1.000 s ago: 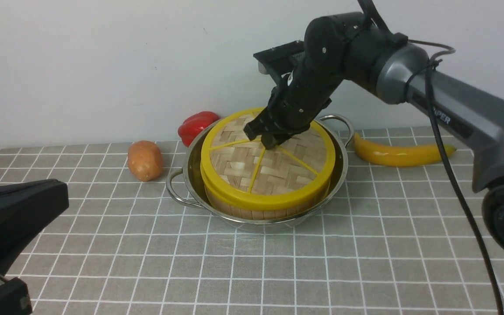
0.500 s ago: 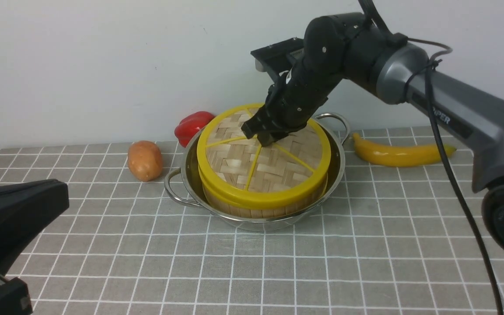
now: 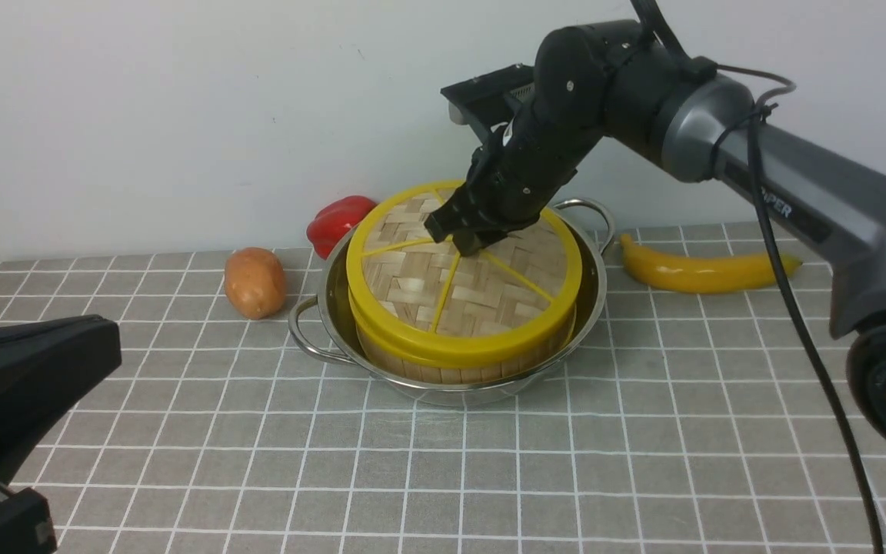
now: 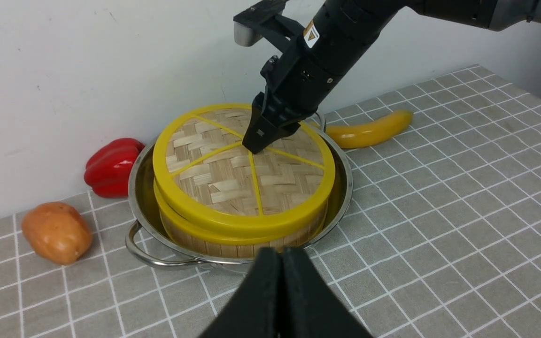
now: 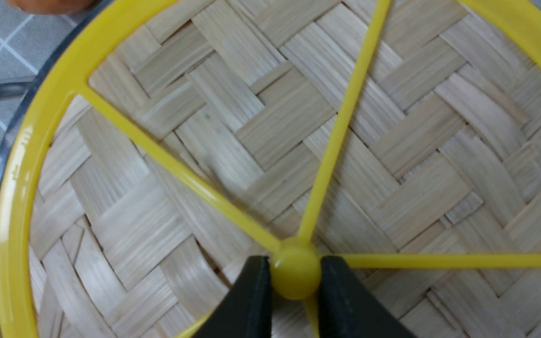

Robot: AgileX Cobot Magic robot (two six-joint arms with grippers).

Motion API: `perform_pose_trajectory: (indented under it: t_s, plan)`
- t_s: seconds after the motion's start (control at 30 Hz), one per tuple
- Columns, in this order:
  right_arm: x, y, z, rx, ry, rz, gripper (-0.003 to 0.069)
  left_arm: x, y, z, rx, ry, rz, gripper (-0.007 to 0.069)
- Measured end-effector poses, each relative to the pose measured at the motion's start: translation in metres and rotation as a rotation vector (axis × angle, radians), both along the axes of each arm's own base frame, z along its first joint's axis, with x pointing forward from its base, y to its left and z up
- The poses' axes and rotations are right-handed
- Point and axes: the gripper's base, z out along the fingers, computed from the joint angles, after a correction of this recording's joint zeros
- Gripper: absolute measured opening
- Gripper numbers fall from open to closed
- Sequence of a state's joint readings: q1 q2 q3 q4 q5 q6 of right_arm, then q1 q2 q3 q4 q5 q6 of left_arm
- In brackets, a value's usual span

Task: Place the steamer in the pot on the grey tablecloth, and put the lid on the steamer.
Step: 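Place the bamboo steamer lid onto the steamer basket in the pot with the right gripper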

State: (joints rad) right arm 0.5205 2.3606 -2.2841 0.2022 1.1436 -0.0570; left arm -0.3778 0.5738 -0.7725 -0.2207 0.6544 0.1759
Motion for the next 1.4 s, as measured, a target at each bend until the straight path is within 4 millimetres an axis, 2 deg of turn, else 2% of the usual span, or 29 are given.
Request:
perform_pose_trajectory:
  t_s: [0.6,0.93,1.4]
  plan:
    - [-0.001,0.000,0.000,-0.005,0.012,0.003,0.0141,0.000,0.000,0.000,0.000,0.000,0.000,-0.0022]
    - [-0.001,0.000,0.021,0.013,-0.022,0.010,0.0141,0.000,0.000,0.000,0.000,0.000,0.000,-0.0022]
    - [0.000,0.001,0.010,-0.006,0.010,0.013,0.0141,0.000,0.000,0.000,0.000,0.000,0.000,-0.0022]
